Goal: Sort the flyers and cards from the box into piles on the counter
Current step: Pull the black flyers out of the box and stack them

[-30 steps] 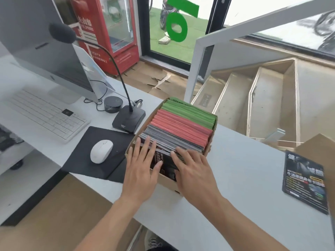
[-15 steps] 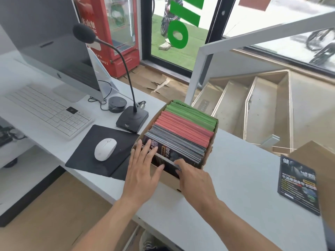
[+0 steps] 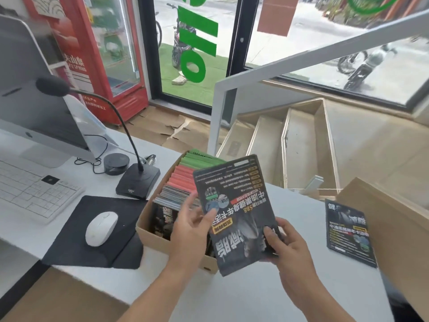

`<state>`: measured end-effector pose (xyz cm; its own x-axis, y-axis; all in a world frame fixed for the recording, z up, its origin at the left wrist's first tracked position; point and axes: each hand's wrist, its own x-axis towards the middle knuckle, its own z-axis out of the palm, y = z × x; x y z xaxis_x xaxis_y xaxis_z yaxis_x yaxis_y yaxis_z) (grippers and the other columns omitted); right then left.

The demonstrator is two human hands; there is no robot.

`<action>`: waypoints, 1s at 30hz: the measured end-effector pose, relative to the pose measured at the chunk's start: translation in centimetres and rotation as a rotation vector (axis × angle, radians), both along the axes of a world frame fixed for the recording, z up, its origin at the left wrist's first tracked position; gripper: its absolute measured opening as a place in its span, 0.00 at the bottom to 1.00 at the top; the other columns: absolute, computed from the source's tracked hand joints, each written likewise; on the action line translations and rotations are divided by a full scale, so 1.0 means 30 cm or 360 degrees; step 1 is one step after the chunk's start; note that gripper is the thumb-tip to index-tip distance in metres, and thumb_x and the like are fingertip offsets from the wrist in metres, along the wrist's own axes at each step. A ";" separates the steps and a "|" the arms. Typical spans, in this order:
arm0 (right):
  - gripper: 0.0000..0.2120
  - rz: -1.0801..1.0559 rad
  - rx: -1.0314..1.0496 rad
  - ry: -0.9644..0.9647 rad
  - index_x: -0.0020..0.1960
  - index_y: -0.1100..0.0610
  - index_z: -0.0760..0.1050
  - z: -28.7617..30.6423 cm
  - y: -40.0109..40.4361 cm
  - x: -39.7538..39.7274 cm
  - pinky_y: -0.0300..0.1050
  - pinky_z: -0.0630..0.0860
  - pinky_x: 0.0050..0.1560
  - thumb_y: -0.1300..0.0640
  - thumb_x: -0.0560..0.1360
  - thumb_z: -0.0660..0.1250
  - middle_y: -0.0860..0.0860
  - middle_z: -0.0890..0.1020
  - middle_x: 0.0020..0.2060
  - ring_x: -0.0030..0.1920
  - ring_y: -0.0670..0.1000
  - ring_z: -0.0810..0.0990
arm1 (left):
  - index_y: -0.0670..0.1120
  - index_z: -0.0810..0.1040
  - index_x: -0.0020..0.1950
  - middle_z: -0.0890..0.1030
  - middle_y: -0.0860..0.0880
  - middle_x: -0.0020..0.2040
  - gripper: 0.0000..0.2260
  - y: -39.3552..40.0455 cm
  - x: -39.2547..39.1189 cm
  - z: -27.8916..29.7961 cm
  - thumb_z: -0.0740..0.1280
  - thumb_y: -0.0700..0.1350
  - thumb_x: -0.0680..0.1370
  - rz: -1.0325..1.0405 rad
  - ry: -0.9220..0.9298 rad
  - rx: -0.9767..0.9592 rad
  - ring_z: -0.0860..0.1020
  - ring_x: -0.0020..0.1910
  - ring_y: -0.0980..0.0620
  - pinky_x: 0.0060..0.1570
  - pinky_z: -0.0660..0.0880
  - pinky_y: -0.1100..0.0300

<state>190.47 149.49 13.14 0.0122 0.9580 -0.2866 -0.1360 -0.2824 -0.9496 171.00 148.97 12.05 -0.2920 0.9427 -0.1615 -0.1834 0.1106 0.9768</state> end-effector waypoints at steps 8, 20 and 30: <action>0.09 -0.0297 -0.0138 -0.0144 0.57 0.56 0.79 -0.025 -0.069 0.226 0.48 0.81 0.37 0.65 0.79 0.67 0.56 0.86 0.46 0.42 0.56 0.85 | 0.51 0.70 0.68 0.83 0.54 0.60 0.20 0.037 0.236 -0.039 0.70 0.37 0.79 -0.0131 0.0014 -0.0097 0.82 0.57 0.55 0.55 0.80 0.59; 0.16 0.0713 0.1045 -0.2379 0.56 0.37 0.75 0.060 -0.077 0.459 0.42 0.76 0.36 0.55 0.73 0.65 0.36 0.83 0.42 0.41 0.42 0.81 | 0.57 0.79 0.54 0.79 0.57 0.44 0.13 0.067 0.405 -0.108 0.67 0.61 0.74 -0.1525 0.1512 0.0455 0.75 0.47 0.58 0.53 0.74 0.56; 0.29 -0.0318 -0.0074 -0.0399 0.72 0.44 0.67 -0.028 -0.027 0.462 0.44 0.74 0.56 0.49 0.74 0.73 0.45 0.81 0.61 0.58 0.47 0.79 | 0.46 0.85 0.53 0.87 0.44 0.45 0.07 0.045 0.472 -0.136 0.73 0.47 0.77 -0.0859 0.0000 -0.0278 0.86 0.44 0.43 0.46 0.82 0.50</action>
<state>204.33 148.66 12.29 0.2746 0.9154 -0.2942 0.0433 -0.3174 -0.9473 185.15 150.33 7.98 0.2239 0.9176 -0.3286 -0.0559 0.3487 0.9356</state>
